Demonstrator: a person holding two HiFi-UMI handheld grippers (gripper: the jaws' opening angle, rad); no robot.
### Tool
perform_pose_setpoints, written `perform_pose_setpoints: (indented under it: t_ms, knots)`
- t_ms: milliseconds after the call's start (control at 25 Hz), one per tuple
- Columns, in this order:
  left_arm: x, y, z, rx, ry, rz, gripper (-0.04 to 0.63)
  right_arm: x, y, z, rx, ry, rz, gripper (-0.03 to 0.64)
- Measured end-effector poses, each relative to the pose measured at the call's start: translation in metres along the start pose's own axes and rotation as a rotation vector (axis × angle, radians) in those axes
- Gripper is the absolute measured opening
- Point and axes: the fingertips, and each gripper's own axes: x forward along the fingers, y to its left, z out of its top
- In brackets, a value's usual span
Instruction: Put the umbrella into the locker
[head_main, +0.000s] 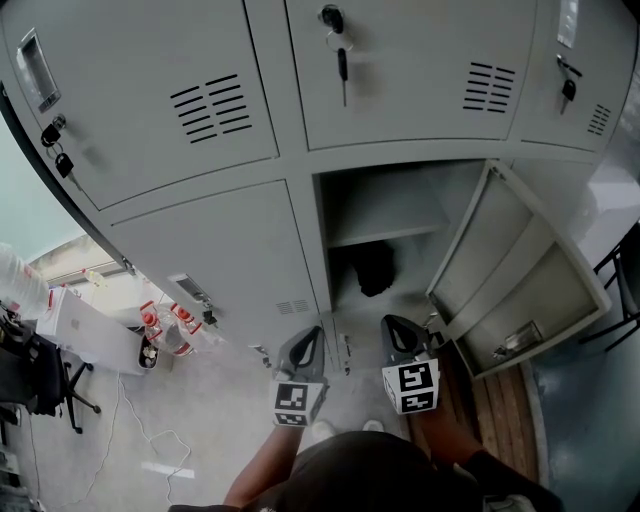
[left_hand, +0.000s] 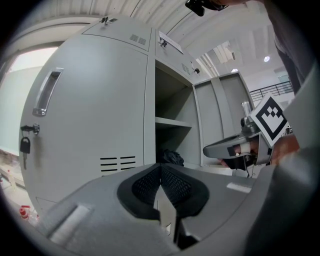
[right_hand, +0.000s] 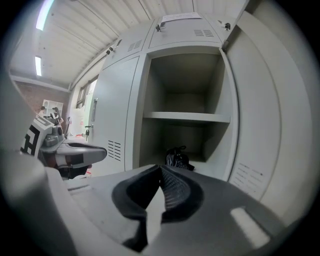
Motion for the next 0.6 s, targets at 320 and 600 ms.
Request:
perform_pose_setpoints:
  t_ms: [320,600]
  knots:
    - [-0.005,0.004,-0.003,0.007,0.007,0.017,0.003,-0.003,0.004,0.004,0.004,-0.011,-0.012,0.003]
    - [-0.011,0.011,-0.006,0.013,0.018,0.034,0.004,-0.008,0.004,-0.005,-0.037,0.017,-0.013,0.003]
